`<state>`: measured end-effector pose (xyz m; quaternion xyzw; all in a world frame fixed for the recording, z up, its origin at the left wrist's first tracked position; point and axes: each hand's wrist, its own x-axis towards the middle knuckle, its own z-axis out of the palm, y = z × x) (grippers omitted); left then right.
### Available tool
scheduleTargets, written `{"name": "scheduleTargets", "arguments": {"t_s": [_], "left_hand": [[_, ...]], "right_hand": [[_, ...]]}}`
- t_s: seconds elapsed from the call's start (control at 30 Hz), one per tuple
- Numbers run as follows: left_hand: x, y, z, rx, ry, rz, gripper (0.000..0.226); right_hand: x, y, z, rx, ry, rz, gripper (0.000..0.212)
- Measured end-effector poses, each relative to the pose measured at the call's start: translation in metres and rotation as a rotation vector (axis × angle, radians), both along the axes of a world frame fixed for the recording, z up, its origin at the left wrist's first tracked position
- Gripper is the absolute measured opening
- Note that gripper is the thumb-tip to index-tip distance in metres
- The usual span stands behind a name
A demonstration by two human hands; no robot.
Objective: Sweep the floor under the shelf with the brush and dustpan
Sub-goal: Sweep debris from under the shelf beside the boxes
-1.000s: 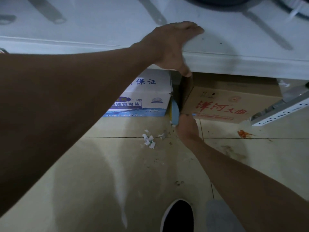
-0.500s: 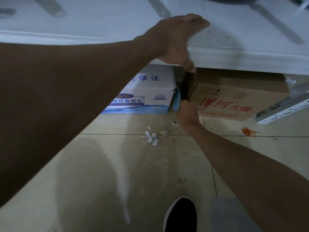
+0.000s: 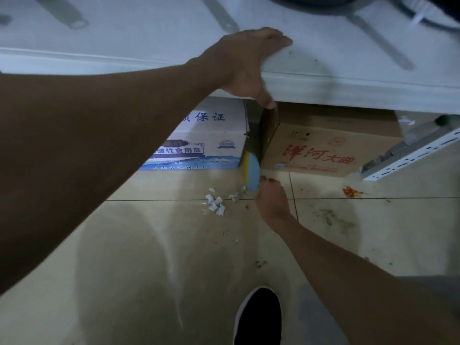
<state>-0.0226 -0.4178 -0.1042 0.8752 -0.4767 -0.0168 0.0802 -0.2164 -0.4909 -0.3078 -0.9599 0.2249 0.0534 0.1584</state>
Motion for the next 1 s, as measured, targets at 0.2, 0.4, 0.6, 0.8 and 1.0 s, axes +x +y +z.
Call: {"name": "scheduleTargets", "arguments": {"t_s": [0.2,0.4,0.6,0.8,1.0], "left_hand": [[-0.001,0.001,0.002,0.002,0.006,-0.003,0.117],[0.0,0.002,0.002,0.016,0.0,-0.002,0.117],[0.0,0.003,0.001,0.001,0.002,-0.004,0.117],[-0.001,0.002,0.002,-0.003,-0.003,-0.009,0.116],[0.0,0.002,0.0,-0.003,-0.013,-0.007,0.116]], "right_hand": [[-0.012,-0.022,0.025,-0.099,0.045,-0.027,0.028],[-0.019,-0.046,0.039,-0.206,0.022,0.095,0.015],[-0.01,-0.036,0.033,-0.251,0.237,0.185,0.031],[-0.005,0.027,0.024,-0.236,0.226,0.294,0.028],[-0.004,0.081,0.018,-0.1,0.129,0.404,0.016]]}}
